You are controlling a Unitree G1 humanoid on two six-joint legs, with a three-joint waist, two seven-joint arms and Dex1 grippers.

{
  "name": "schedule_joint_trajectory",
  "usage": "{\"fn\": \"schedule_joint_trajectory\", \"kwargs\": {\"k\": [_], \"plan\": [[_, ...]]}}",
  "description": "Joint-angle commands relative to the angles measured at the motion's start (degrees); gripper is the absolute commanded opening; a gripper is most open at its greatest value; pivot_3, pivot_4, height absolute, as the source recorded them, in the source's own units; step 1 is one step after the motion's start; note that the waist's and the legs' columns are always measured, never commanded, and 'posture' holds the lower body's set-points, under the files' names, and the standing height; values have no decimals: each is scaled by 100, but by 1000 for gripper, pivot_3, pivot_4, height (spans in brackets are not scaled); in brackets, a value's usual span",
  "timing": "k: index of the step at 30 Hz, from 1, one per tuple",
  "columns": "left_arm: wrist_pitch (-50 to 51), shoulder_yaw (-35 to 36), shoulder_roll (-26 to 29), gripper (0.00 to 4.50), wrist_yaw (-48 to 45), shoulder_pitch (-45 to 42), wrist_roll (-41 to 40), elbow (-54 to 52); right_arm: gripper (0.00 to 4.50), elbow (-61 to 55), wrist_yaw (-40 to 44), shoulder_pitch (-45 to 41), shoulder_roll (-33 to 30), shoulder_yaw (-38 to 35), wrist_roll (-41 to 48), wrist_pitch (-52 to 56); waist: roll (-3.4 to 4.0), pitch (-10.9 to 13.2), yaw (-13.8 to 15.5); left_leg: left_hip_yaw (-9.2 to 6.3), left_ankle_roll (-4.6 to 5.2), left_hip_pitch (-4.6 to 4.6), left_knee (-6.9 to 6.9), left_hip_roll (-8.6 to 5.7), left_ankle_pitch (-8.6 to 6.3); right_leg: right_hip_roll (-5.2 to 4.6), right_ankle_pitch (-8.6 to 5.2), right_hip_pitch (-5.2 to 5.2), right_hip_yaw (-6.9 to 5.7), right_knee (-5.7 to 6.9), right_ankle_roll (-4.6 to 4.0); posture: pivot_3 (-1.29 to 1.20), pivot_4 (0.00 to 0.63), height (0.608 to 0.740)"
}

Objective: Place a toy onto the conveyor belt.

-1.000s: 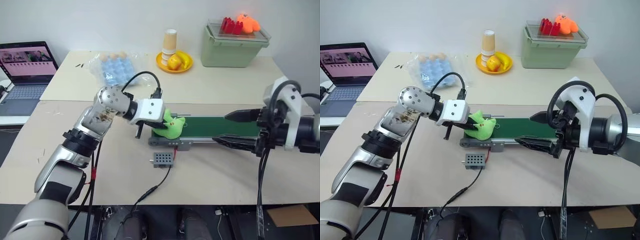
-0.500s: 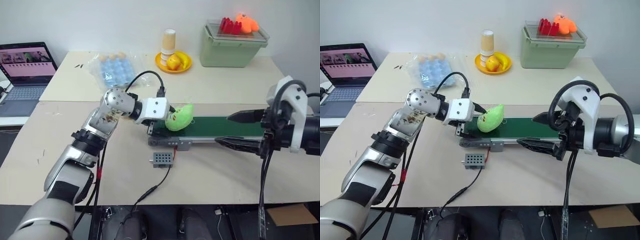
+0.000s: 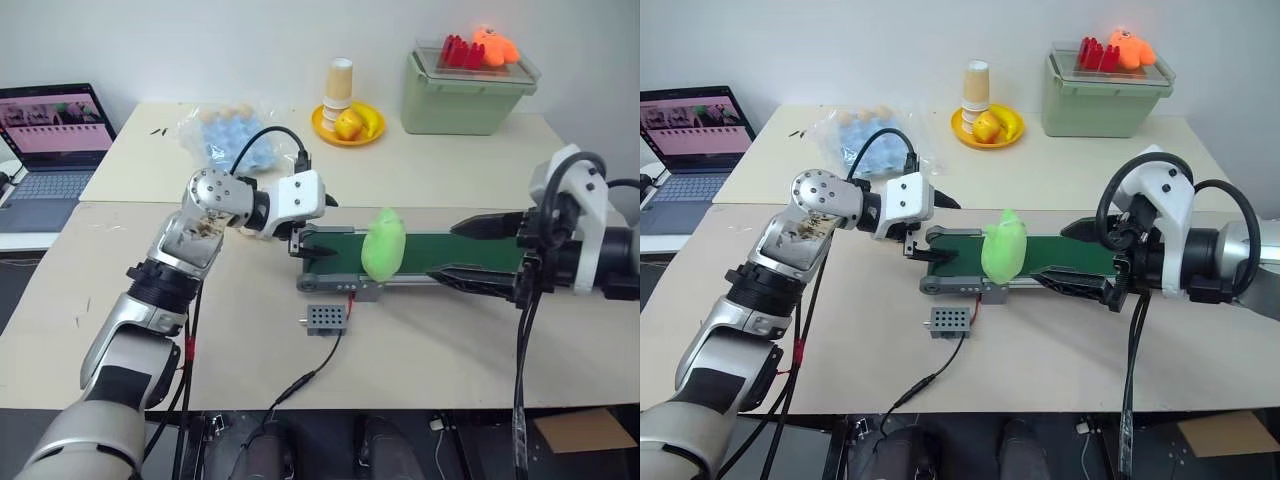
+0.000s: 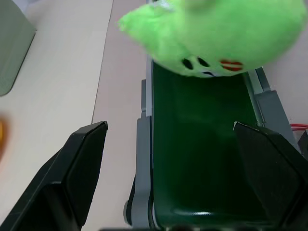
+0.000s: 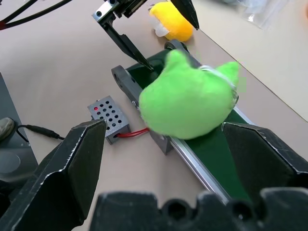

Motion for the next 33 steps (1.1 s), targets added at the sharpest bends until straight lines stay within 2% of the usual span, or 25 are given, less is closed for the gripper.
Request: {"fn": "schedule_joint_trajectory", "kwargs": {"k": [1, 16, 33], "plan": [[115, 188, 34, 4467, 101, -23, -87, -273, 4500, 18, 99, -122, -154, -112, -43, -194, 0, 0, 9, 0, 0, -1, 0, 0, 0, 0, 1, 0, 0, 0, 1, 0, 150, 734], [339, 500, 442, 4467, 144, -138, -141, -151, 4500, 158, 329, -301, -277, 105, -154, -277, 0, 0, -5, 3, 1, -1, 5, 0, -1, -1, 4, 0, 1, -1, 6, 0, 150, 734], [425, 478, 470, 4467, 152, -37, -193, -326, 4500, 276, 398, -560, -236, 382, -290, -289, 0, 0, -1, 5, 1, -3, 7, 0, -1, -1, 4, 0, 1, 0, 7, 0, 150, 734]]}}
